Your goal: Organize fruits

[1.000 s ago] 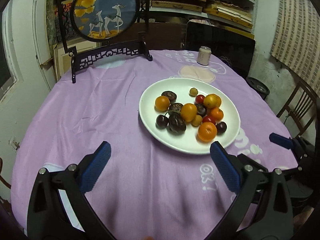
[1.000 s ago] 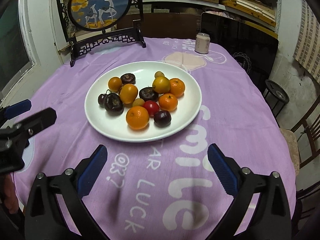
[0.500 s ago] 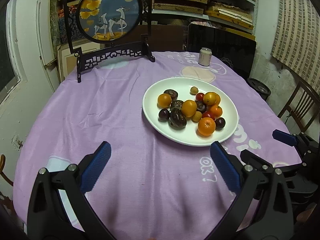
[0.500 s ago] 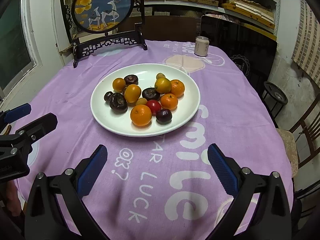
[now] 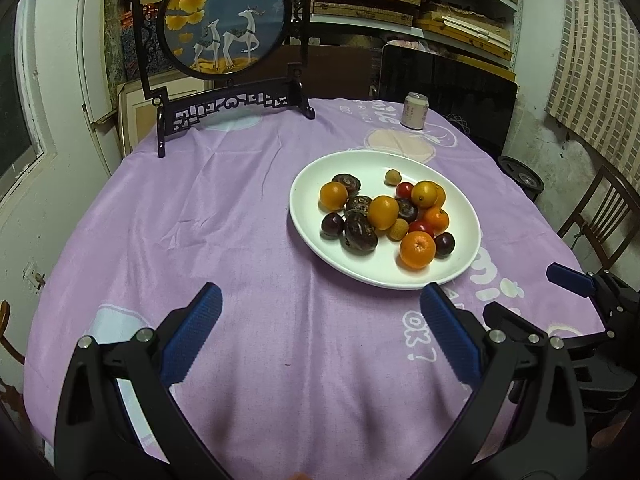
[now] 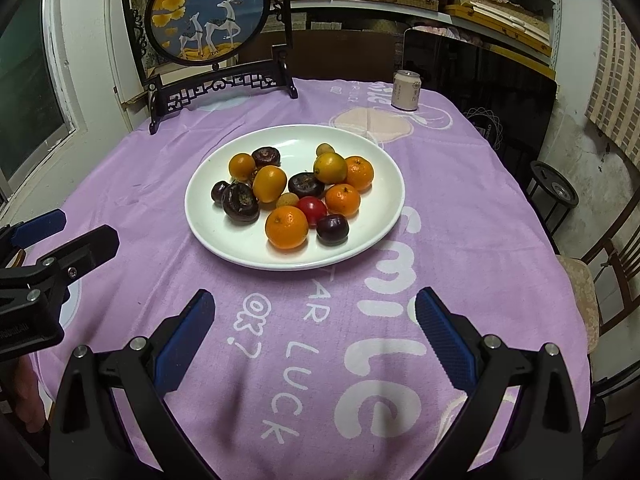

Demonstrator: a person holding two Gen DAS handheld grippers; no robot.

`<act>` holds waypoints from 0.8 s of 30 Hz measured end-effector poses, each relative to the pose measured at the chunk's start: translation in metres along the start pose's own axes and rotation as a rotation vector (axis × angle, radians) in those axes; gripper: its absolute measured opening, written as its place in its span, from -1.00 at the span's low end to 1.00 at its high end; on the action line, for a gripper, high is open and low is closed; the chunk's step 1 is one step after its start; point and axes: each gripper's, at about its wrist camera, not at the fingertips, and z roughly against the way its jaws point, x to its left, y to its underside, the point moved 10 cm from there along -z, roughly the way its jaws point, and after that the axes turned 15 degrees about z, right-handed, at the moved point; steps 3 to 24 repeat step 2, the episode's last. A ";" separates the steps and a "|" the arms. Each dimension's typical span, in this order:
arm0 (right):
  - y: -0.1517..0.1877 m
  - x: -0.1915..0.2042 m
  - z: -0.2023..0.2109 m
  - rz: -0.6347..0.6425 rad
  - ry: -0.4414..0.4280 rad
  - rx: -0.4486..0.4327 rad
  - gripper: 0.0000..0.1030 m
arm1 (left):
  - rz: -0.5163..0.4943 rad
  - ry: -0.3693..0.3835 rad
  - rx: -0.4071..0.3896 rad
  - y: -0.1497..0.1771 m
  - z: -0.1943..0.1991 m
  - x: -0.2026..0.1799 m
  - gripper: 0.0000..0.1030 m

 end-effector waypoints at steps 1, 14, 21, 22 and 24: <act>0.000 0.000 0.000 0.000 0.000 -0.001 0.95 | 0.001 -0.001 0.000 0.000 0.000 0.000 0.96; 0.000 0.001 0.000 0.001 -0.001 -0.001 0.95 | 0.002 0.000 0.001 0.000 0.000 0.000 0.96; 0.000 0.001 0.000 0.001 -0.001 -0.001 0.95 | 0.002 0.000 0.001 0.000 0.000 0.000 0.96; 0.000 0.001 0.000 0.001 -0.001 -0.001 0.95 | 0.002 0.000 0.001 0.000 0.000 0.000 0.96; 0.000 0.001 0.000 0.001 -0.001 -0.001 0.95 | 0.002 0.000 0.001 0.000 0.000 0.000 0.96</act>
